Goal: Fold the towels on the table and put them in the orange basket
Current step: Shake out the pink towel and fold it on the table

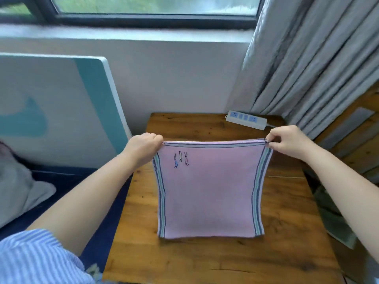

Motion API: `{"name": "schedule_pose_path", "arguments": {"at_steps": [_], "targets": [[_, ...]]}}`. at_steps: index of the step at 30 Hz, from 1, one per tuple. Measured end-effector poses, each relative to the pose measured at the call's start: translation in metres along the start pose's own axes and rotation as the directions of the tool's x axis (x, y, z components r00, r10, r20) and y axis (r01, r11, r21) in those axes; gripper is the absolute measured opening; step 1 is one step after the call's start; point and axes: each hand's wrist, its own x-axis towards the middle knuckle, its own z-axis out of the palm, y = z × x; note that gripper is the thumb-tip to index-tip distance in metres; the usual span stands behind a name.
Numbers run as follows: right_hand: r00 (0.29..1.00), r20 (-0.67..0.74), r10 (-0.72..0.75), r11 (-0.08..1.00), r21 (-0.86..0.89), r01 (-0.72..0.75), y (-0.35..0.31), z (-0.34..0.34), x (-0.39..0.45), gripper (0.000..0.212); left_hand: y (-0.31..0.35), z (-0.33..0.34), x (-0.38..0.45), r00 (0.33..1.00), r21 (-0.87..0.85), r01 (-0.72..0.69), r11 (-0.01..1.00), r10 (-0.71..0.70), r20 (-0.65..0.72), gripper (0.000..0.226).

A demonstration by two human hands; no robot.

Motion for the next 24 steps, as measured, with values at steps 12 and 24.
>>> {"name": "schedule_pose_path", "arguments": {"at_steps": [12,24], "targets": [[0.899,-0.437,0.042,0.992,-0.087,-0.088,-0.046,-0.074,-0.054,0.028,0.016,-0.111,-0.03,0.961,-0.027,0.129,0.991,-0.132,-0.245,0.034],[0.951,-0.199,0.236,0.923,-0.26,-0.283,-0.048,-0.065,-0.053,0.032,0.029,-0.116,-0.015,0.992,0.17,0.122,0.978,-0.122,-0.007,0.03]]}}
